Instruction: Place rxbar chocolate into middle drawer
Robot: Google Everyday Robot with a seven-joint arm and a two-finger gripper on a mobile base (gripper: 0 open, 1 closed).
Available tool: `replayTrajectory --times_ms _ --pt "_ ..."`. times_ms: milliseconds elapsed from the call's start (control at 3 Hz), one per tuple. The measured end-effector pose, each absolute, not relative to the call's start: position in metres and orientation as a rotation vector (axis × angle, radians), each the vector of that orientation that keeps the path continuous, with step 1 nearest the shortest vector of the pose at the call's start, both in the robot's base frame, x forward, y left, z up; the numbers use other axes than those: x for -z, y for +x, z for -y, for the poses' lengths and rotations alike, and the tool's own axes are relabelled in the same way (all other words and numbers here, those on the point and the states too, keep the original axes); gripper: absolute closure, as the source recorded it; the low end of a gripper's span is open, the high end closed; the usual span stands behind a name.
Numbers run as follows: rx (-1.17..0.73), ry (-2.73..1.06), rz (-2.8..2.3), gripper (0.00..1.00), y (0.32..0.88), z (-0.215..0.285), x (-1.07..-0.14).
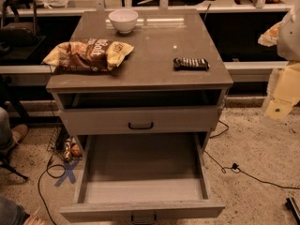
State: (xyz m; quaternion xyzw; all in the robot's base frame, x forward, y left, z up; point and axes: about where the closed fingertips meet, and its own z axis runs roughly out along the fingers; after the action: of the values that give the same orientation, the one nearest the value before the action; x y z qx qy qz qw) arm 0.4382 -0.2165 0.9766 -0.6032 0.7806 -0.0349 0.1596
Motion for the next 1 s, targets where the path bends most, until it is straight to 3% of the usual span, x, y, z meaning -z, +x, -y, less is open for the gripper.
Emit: replayTrajectory --times_ms 333,1000 --pt "0.100 -1.724 -2.231 0.00 0.438 0.217 -0.977" --pt "0.055 -1.864 -2.095 0.00 0.571 0.201 -0.959"
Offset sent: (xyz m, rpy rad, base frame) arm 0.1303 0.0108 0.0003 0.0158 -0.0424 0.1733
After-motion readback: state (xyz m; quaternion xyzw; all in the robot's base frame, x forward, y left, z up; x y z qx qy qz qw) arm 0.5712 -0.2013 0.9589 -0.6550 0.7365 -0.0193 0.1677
